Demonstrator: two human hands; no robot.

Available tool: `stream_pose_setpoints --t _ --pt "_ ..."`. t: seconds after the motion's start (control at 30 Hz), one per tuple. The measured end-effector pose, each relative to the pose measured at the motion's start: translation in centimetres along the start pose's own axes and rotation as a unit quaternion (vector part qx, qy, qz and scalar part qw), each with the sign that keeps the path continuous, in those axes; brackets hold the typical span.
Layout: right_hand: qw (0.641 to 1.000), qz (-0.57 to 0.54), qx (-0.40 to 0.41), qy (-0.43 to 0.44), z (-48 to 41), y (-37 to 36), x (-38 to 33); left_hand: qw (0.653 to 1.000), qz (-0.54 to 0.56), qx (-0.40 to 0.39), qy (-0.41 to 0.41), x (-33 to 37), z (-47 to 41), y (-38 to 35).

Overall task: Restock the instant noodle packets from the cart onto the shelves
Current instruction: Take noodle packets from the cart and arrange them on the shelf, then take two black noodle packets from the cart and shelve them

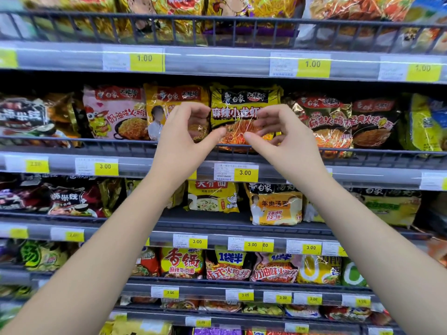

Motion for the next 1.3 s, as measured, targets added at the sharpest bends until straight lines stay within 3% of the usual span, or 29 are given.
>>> stream_pose_setpoints --t 0.43,0.6,0.9,1.3 --pt "0.984 -0.143 -0.094 0.040 1.4 -2.4 -4.2 0.999 0.042 -0.010 0.028 0.8 3.7 6.0" --pt "0.967 -0.211 -0.138 0.048 2.0 -4.4 -5.2 0.998 0.039 0.024 0.049 1.4 6.2 8.9" --pt "0.901 -0.332 -0.267 0.077 5.5 -12.1 -10.4 0.986 -0.030 0.107 0.125 2.4 14.0 17.4" --pt "0.802 -0.438 -0.396 0.091 12.7 -22.9 -21.3 0.936 -0.134 0.254 0.204 3.6 27.0 31.8"
Point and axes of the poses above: each hand's wrist, its own z-axis away from the middle knuckle, its own y-axis out of the back of the hand, x = y × z, the point moved 10 cm from there along -z, towards the middle knuckle, and after that the axes turned 4 degrees about -z, right-handed, at the moved point
